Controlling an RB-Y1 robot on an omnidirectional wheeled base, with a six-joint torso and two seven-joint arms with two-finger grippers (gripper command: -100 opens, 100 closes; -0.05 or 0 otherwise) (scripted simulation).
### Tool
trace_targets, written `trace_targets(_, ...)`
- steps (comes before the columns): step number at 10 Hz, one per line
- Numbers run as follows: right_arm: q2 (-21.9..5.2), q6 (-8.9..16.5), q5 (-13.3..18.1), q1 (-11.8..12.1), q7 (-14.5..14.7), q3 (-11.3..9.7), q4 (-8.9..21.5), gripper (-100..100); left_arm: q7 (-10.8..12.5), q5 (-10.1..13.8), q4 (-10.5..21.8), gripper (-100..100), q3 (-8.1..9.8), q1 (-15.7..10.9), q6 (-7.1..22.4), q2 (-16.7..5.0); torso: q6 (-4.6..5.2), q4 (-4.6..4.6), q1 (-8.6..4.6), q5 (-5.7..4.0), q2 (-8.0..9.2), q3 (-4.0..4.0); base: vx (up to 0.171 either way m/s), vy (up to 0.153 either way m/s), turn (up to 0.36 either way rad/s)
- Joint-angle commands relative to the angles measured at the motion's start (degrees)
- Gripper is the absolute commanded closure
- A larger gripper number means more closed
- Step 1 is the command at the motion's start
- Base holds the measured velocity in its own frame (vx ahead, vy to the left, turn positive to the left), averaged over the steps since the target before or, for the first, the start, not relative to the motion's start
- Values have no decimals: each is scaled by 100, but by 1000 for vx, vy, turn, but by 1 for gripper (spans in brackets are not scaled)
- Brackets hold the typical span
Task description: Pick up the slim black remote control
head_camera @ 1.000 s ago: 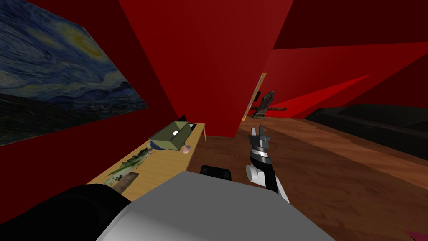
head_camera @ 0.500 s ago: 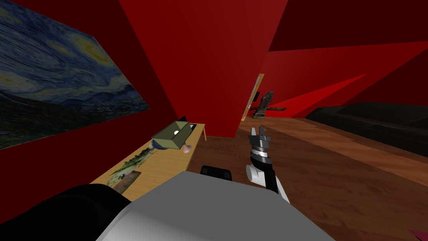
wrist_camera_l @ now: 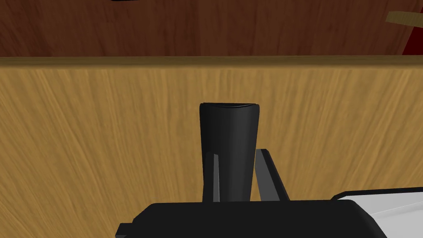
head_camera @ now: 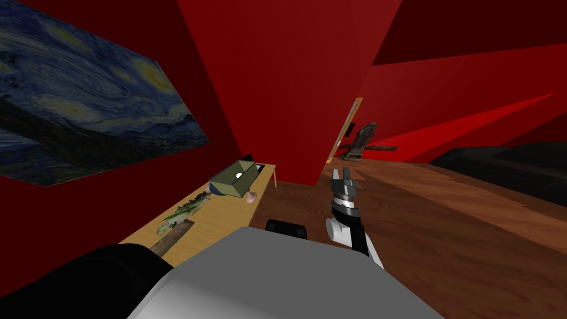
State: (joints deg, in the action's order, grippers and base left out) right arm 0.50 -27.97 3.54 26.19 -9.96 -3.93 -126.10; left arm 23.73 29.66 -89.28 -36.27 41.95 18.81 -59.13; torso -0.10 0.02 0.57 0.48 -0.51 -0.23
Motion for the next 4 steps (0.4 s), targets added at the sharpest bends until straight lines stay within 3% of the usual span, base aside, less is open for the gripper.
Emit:
trace_targets(1, 0, 0, 0, 0, 0, 0, 0, 0, -46, -147, -184, 100, -3, 172, -95, -173, 0, 0, 0, 0, 0, 0, 165, -16, 243)
trace_targets(2, 0, 0, 0, 0, 0, 0, 0, 0, -76, -237, -293, 100, -9, 284, -154, -283, 3, 0, -11, -1, -7, -4, 192, -48, 320)
trace_targets(3, 0, 0, 0, 1, 0, 0, 0, 0, -62, -180, -195, 100, -15, 192, -106, -198, 0, -2, -25, -3, -16, -9, 88, -33, 76)
trace_targets(4, 1, 0, 0, -2, 0, -1, 0, 0, -70, -194, -208, 0, -18, 208, -115, -205, 9, 3, -18, -2, 9, 4, 15, -7, -14)
